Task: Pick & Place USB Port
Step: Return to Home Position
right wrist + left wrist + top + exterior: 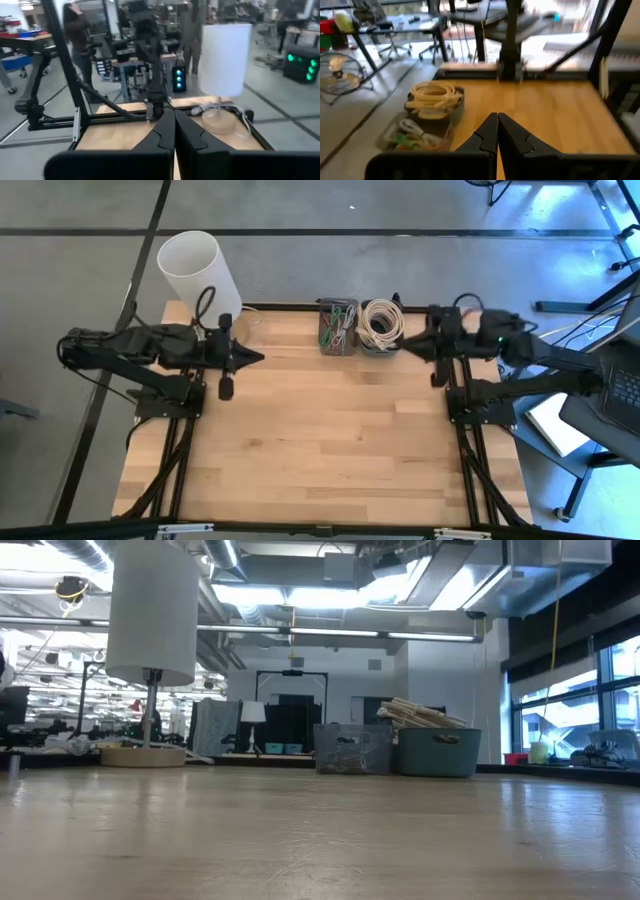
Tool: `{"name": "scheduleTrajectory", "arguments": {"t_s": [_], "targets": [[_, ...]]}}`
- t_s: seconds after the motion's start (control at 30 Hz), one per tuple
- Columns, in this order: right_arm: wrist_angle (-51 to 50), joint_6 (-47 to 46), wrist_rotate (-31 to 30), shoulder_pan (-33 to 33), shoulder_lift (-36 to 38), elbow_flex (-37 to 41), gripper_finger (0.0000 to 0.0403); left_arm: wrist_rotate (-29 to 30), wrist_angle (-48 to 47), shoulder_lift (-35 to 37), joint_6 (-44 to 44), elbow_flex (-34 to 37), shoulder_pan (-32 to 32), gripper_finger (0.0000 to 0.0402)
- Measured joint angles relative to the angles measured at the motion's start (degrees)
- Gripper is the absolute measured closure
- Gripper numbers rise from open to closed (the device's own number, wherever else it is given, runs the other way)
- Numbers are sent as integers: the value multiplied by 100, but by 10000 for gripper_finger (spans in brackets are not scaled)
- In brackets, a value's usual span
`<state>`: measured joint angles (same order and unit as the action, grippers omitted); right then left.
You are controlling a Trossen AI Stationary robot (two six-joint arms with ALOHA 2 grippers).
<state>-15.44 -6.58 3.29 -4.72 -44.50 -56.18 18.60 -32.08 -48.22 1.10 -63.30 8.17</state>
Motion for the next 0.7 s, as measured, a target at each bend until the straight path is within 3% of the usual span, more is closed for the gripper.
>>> {"name": "scheduleTrajectory", "arguments": {"t_s": [0.1,0.27,0.43,0.7], "targets": [[132,128,-47,240,-172,35,403,-134,763,546,108,782,-78,400],[-561,86,-73,432,-271,50,403,-177,1270,1556,255,2137,-317,400],[-697,-242,-555,577,-170,687,403,-397,2011,2257,413,3372,-400,400],[762,-814,-820,723,202,2291,403,-403,2333,2611,430,4400,-394,400]]}}
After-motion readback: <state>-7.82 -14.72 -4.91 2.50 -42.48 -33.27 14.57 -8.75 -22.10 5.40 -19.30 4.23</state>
